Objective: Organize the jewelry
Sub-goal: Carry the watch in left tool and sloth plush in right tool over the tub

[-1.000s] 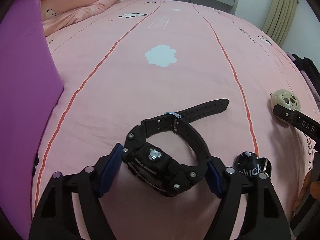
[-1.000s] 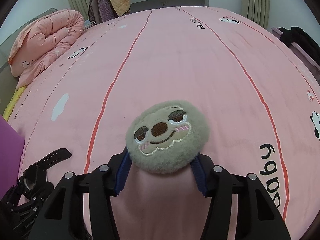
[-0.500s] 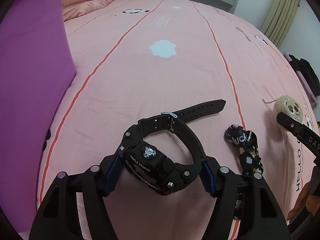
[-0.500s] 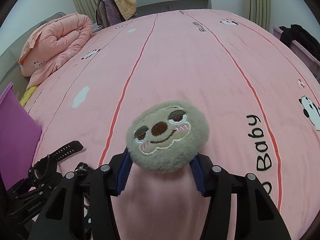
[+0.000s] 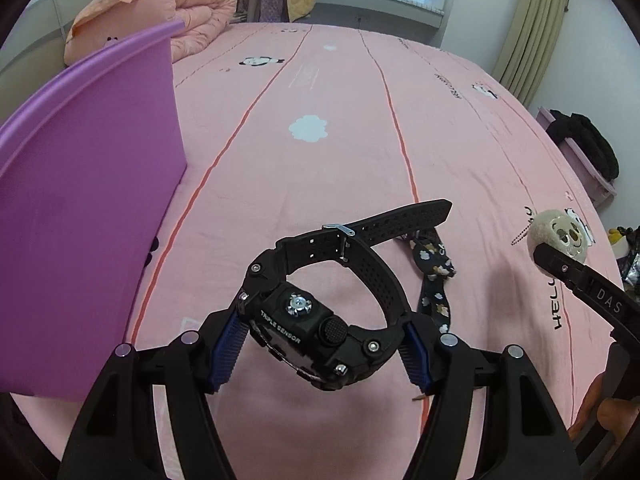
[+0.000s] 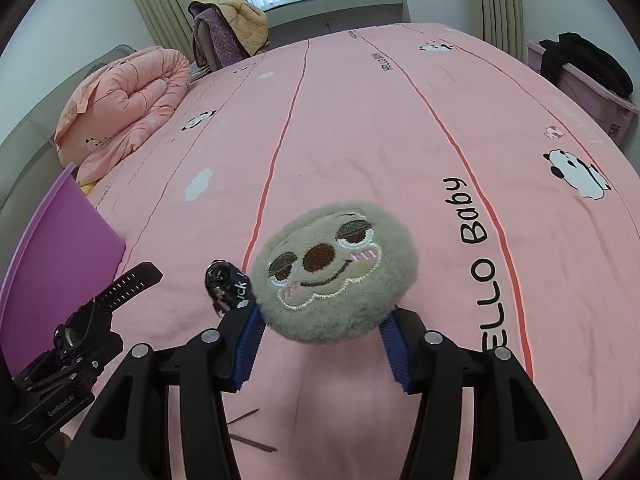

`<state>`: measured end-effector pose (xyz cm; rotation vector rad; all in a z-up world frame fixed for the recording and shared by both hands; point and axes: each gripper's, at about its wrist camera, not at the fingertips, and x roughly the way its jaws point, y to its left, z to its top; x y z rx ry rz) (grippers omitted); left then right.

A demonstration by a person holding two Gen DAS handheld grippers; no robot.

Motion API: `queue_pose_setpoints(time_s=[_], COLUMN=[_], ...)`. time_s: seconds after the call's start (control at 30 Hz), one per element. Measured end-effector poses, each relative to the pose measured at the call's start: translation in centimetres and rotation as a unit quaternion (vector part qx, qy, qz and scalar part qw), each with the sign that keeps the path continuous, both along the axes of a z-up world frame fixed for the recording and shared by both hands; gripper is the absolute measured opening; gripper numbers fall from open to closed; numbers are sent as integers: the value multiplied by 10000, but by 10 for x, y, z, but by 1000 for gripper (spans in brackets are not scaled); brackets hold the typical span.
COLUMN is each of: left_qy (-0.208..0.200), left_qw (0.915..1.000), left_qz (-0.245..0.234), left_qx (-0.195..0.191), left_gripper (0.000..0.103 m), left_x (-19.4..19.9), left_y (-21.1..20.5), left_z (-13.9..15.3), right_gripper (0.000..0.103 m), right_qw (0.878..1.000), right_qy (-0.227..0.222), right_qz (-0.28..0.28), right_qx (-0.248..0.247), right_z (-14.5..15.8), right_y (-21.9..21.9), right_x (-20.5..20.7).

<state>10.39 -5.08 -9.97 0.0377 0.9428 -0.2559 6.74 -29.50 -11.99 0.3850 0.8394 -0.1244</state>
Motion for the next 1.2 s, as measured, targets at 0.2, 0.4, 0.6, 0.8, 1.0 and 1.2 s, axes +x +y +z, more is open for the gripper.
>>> queue_pose_setpoints(time_s=[0.2,0.4,0.6,0.8,1.0,1.2], left_qy=[-219,-499,-836,-1190,-1307,-1142], left_qw=[9995,9982,9953,9913,9865,9819], left_qz=[-44,49,148,397,974,1507], left_qx=[-201,-332,-471,-389,-185,50], left_gripper=[65,65,65,65,65,65], left_x=[-25,-47,-56,-55,-42,-27], left_y=[13,36,64,103,167,227], left_z=[35,70,111,146,160,152], right_gripper=[52,52,52,52,52,52], right_qw=[9993,9969,9917,9842,9724,9623], right_qy=[-339,-710,-1103,-1411,-1560,-1426], right_qz=[93,290,614,1052,1734,2313], right_qx=[-99,-176,-255,-202,-104,-118], right_z=[38,77,118,153,173,175], right_y=[21,49,84,131,197,264], right_x=[-26,-43,-45,-25,9,46])
